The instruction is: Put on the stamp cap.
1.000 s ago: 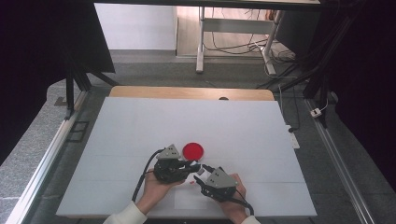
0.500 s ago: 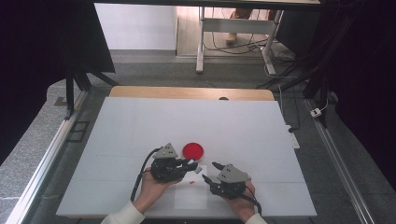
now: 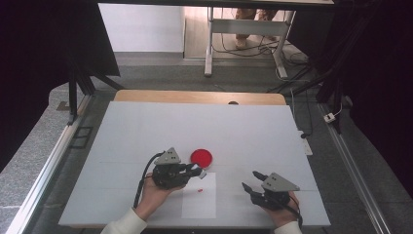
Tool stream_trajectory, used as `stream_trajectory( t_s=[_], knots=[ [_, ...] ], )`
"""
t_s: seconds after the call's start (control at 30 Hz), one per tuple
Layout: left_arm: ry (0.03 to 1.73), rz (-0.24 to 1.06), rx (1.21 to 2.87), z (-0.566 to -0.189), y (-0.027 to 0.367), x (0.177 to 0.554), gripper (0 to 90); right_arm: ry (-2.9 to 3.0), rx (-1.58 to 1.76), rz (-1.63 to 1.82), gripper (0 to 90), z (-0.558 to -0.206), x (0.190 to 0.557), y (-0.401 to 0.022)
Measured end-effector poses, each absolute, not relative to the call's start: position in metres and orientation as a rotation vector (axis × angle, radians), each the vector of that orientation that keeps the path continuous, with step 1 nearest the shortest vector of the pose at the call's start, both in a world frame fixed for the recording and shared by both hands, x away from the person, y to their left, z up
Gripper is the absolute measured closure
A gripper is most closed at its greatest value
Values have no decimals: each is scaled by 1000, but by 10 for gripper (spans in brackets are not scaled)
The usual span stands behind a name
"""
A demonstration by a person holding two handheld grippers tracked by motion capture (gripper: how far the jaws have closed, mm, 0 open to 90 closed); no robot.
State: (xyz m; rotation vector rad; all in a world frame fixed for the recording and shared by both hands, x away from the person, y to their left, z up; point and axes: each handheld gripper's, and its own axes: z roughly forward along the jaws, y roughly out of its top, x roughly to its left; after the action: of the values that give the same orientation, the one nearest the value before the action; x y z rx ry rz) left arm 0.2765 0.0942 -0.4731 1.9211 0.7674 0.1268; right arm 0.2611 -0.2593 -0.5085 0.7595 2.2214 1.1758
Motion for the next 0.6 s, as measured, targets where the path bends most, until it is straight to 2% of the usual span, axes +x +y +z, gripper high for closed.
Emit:
stream_trajectory(
  t_s=[0.23,0.6],
  knots=[
    [769,156,1925,-470,101,277,755,2198,811,1163,423,-508,259,-286],
    [788,201,1917,-466,112,280,756,2198,818,1155,423,-507,261,-291]
  ],
)
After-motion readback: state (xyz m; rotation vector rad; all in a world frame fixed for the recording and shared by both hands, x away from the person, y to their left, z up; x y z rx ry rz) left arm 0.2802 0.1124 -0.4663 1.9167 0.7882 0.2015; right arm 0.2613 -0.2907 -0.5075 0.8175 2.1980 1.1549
